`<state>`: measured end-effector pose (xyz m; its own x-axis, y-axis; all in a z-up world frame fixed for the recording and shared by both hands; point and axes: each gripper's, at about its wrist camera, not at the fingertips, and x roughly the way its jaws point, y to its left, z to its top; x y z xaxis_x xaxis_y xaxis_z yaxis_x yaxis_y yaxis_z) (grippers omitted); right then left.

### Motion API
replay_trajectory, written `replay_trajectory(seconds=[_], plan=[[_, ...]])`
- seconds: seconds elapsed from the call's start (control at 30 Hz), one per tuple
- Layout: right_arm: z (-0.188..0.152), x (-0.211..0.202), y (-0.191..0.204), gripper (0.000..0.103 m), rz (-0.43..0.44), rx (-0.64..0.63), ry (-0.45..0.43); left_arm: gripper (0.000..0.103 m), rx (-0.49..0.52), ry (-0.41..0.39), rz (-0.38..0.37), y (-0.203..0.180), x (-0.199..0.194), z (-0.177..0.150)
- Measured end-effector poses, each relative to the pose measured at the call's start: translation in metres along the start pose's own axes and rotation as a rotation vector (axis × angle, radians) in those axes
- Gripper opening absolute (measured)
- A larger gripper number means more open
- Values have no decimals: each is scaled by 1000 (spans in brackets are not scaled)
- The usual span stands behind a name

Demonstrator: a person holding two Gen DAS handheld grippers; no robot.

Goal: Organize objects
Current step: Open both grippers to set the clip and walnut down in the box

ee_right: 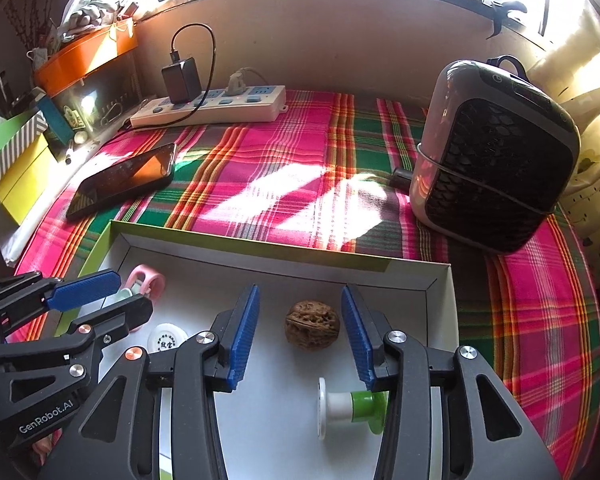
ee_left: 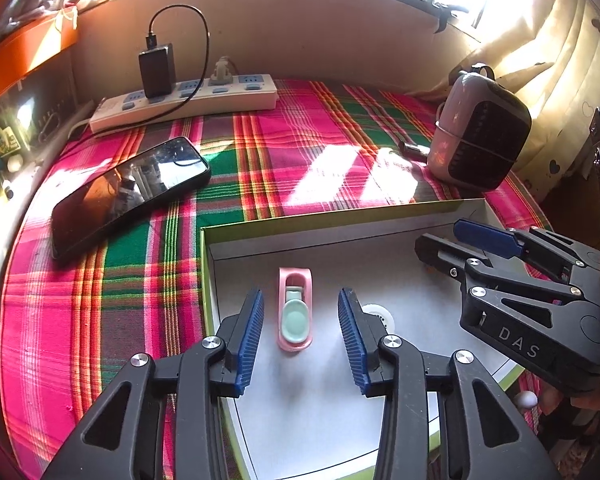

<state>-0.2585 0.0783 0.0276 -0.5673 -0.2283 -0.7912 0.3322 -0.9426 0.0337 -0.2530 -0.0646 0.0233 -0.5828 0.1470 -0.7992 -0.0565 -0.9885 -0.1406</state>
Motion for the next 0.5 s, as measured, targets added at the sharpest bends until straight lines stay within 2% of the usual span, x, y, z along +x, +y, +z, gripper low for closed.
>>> replay_trajectory(seconds=[0.3,0.37,0.5], plan=[[-9,-17,-3,48,3,6,-30,40,9,-27,9,-3,-19,-8],[-11,-22,-3,52,5,3,-36,40,13,-33,8,-4,-26,-11],[-17,-33,-5,54,5,1,-57,40,11,-51,-5,-5,-38,-17]])
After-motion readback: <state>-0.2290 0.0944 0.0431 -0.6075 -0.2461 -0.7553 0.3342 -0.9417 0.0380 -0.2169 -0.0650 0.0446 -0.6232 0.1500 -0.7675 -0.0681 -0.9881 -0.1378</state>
